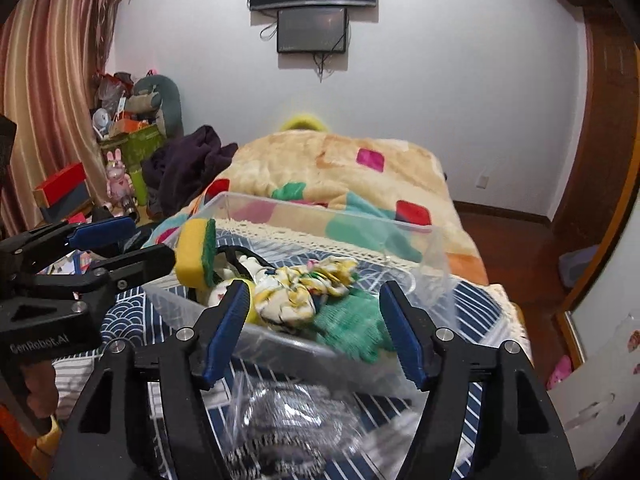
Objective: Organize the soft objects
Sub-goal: 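Grasp the bagged silver scrubber with the left gripper while the right gripper grasps the braided cord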
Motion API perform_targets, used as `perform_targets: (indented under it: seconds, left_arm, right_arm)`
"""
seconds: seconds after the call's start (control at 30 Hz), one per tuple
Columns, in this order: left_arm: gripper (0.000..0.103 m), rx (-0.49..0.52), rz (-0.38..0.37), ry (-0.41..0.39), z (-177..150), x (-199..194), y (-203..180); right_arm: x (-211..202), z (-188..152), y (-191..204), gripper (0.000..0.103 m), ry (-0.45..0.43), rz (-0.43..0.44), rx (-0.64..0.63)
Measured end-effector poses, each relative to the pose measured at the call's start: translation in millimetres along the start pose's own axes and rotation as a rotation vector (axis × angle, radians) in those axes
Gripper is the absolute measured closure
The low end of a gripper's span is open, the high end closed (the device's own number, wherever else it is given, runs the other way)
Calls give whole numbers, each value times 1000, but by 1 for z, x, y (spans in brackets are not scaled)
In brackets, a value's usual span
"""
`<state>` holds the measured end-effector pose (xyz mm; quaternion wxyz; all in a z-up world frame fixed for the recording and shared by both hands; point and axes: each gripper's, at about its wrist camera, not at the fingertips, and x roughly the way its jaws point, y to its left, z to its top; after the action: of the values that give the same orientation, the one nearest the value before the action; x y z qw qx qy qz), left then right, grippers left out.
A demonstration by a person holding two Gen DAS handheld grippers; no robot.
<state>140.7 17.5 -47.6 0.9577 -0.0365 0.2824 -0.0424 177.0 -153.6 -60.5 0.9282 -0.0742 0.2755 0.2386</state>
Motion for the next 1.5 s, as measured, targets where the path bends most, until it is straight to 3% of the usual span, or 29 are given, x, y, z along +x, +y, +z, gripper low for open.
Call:
perform_targets:
  seconds: [0.23,0.5,0.6,0.67,0.87,1.2,1.3,1.5]
  left_arm:
    - [25,10,-38,59,-29,-1,-16]
    - [25,-3,-40,164,-68,18,-25]
    - [25,-22,-38,188,-76,24,-27]
    - [25,-27,-40,194,-79,26,-29]
    - [25,-21,-47,197,-76,30,-38]
    - [25,0,-79,218,-59,50,-62]
    - [25,5,-92,256,-58,63,-71]
    - [25,-11,-103,329,-61,89,-77]
  right_arm:
    - [-21,-23,-9,34,-12,-19,22]
    - [-4,-63,-16,34,106,39,88]
    - [10,-73,-17,49,149,84,115]
    - [21,-77,-20,68,185,125,146]
    - [14,-81,-14,93,172,111,123]
    - [-14,-79,-39,94,80,29,156]
    - [-20,-79,-48,94,64,8,175]
    - [-14,-85,-59,94,114,21,208]
